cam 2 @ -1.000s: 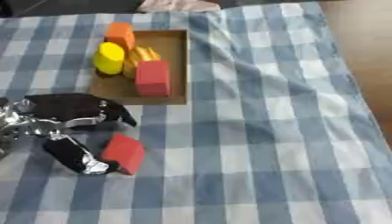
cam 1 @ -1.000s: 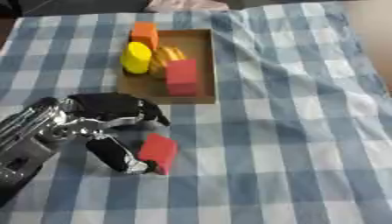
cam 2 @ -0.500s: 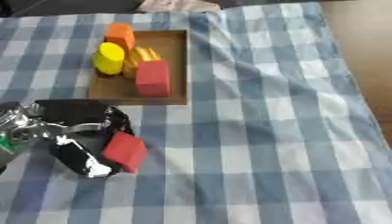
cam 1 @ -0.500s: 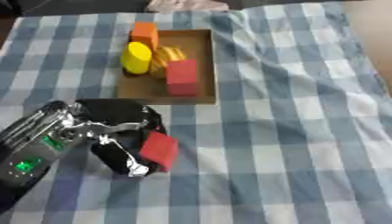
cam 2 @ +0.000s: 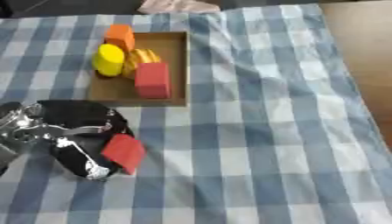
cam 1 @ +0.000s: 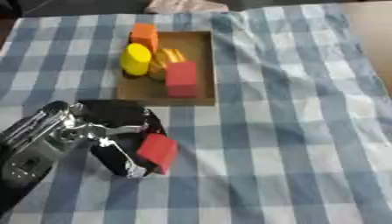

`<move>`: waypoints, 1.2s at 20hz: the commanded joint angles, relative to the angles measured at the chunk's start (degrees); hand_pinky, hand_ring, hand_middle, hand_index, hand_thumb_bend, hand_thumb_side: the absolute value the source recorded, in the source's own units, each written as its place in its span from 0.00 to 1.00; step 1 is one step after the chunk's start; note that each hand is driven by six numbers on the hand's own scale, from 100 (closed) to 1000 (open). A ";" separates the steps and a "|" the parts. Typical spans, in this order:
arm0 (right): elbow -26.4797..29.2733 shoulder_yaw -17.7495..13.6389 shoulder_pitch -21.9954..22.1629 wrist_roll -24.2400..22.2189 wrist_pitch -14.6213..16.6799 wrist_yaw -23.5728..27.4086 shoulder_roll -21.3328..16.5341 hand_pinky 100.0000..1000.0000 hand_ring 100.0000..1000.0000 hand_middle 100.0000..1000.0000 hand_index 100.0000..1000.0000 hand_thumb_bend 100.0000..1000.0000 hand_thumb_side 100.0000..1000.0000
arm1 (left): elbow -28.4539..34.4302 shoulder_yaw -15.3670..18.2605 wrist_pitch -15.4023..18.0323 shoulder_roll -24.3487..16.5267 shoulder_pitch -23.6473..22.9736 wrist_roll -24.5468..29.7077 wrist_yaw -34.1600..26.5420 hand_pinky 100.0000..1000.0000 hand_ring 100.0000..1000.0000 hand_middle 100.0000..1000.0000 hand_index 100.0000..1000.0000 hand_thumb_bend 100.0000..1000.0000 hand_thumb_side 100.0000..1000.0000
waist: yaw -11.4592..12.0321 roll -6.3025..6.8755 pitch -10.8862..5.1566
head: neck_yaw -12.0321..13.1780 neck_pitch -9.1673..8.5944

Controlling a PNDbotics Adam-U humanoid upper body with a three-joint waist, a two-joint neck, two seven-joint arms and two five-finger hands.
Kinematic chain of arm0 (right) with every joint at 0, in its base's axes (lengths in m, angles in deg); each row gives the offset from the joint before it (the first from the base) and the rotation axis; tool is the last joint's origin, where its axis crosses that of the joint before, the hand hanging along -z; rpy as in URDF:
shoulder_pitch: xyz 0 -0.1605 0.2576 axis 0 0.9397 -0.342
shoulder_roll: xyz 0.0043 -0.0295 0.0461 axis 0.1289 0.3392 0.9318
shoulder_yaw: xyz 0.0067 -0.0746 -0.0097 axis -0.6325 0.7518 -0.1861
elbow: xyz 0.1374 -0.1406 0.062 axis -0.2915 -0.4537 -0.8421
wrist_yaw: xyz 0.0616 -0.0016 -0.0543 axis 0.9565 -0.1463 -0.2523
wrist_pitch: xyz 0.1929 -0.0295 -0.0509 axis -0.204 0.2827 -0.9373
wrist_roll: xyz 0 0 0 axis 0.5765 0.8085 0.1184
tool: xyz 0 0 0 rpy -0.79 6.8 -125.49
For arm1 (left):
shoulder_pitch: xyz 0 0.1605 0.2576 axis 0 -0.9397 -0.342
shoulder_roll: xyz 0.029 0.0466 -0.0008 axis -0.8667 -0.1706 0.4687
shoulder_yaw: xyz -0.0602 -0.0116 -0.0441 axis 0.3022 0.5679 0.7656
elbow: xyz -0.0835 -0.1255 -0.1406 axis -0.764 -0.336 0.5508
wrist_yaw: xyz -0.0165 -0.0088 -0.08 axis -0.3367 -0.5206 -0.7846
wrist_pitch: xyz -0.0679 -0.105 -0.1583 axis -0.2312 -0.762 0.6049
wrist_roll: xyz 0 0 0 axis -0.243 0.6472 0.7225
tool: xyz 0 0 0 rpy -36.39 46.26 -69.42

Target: Pick up objects on the table and place them in the box.

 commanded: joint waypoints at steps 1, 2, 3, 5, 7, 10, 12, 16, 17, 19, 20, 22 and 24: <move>0.85 -0.85 -0.10 0.16 -0.12 0.35 -1.10 0.83 0.81 0.62 0.82 0.00 0.54 | 2.80 2.06 -0.68 -1.11 0.34 -2.37 -0.36 0.74 0.66 0.52 0.61 0.00 0.38 | -0.03 -0.28 -1.18 | 0.00 -0.61; 0.85 -0.89 -0.01 0.20 -0.11 0.31 -1.13 0.83 0.81 0.62 0.82 0.00 0.54 | 4.03 2.89 -0.66 -1.27 0.58 -3.16 -0.44 0.74 0.66 0.53 0.61 0.00 0.48 | 0.00 -0.27 -1.24 | -0.09 -0.59; 0.85 -0.91 0.06 0.24 -0.11 0.27 -1.19 0.83 0.81 0.62 0.82 0.00 0.54 | 5.34 3.83 -0.56 -1.54 0.95 -3.97 -0.45 0.74 0.65 0.52 0.60 0.00 0.31 | 0.03 -0.27 -1.31 | -0.21 -0.55; 0.85 -0.96 0.20 0.32 -0.08 0.19 -1.44 0.83 0.81 0.62 0.82 0.00 0.53 | 8.04 6.17 -0.66 -2.23 2.43 -5.62 -0.39 0.74 0.65 0.52 0.60 0.00 0.28 | 0.15 -0.23 -1.51 | -0.54 -0.36; 0.85 -1.05 0.16 0.44 0.07 0.15 -1.75 0.83 0.81 0.63 0.82 0.00 0.53 | 10.72 8.69 -1.73 -2.76 4.54 -6.82 0.14 0.75 0.66 0.52 0.60 0.00 0.26 | 0.25 -0.16 -1.80 | -0.68 -0.15; 0.85 -0.81 -0.43 0.34 0.41 0.41 -2.17 0.83 0.81 0.63 0.83 0.00 0.53 | 10.11 12.22 -4.15 -1.24 8.41 -7.49 1.43 0.76 0.66 0.53 0.61 0.00 0.27 | 0.11 -0.16 -2.26 | -0.38 0.06; 0.85 -0.39 -1.02 -0.07 0.63 0.67 -2.46 0.83 0.81 0.63 0.83 0.00 0.53 | 7.73 13.71 -5.86 0.52 11.19 -6.75 2.56 0.75 0.66 0.53 0.61 0.00 0.29 | -0.18 -0.09 -2.38 | -0.05 0.00; 0.85 0.09 -1.77 -0.80 0.92 0.93 -2.81 0.83 0.81 0.63 0.83 0.00 0.53 | 2.42 15.54 -9.21 3.41 16.36 -4.43 5.70 0.76 0.67 0.54 0.61 0.00 0.28 | -0.81 0.22 -2.04 | 0.29 -0.49; 0.85 0.09 -1.80 -0.86 0.89 0.96 -2.81 0.83 0.81 0.63 0.83 0.00 0.53 | 0.97 15.60 -10.10 4.01 17.20 -4.21 6.59 0.76 0.67 0.54 0.61 0.00 0.28 | -0.92 0.28 -1.95 | 0.32 -0.53; 0.85 0.02 -1.70 -0.89 0.81 0.96 -2.75 0.83 0.81 0.63 0.82 0.00 0.53 | -1.91 15.61 -11.64 4.97 18.10 -4.49 8.08 0.76 0.67 0.54 0.61 0.00 0.29 | -1.09 0.42 -1.77 | 0.32 -0.66; 0.85 -0.04 -1.65 -0.86 0.77 0.95 -2.70 0.83 0.81 0.63 0.82 0.00 0.53 | -3.35 15.71 -12.01 5.33 18.38 -4.93 8.64 0.76 0.67 0.54 0.61 0.00 0.29 | -1.14 0.48 -1.71 | 0.30 -0.72; 0.85 -0.06 -1.66 -0.84 0.71 0.99 -2.61 0.83 0.81 0.63 0.82 0.00 0.53 | -6.22 16.03 -12.09 6.06 18.80 -6.04 9.53 0.76 0.67 0.54 0.62 0.00 0.30 | -1.23 0.53 -1.69 | 0.32 -0.78; 0.85 -0.01 -1.73 -0.91 0.73 1.03 -2.58 0.83 0.81 0.63 0.83 0.00 0.53 | -9.23 16.52 -11.79 6.91 19.19 -7.14 10.00 0.76 0.67 0.54 0.62 0.00 0.32 | -1.29 0.51 -1.70 | 0.38 -0.84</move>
